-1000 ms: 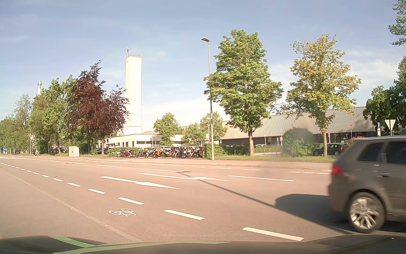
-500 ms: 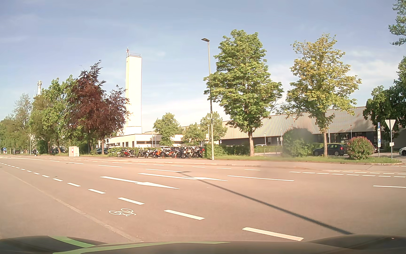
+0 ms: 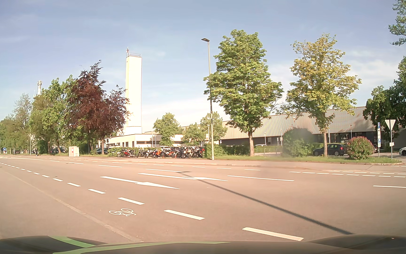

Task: Follow the waypoints while adhering to traffic rules and regulations

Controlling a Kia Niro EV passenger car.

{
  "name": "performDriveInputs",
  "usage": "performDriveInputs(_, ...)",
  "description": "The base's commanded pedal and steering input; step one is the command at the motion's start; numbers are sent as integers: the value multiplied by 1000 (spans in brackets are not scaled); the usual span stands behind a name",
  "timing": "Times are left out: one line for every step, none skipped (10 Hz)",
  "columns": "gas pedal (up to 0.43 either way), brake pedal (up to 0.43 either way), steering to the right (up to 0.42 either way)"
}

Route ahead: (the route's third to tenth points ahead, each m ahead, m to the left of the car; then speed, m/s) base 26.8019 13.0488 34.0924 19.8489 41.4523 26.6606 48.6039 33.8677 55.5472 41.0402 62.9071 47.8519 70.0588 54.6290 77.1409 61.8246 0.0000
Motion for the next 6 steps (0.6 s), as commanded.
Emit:
performDriveInputs(0,341,349)
performDriveInputs(0,348,349)
performDriveInputs(0,348,349)
performDriveInputs(0,348,349)
performDriveInputs(0,341,349)
performDriveInputs(0,348,349)
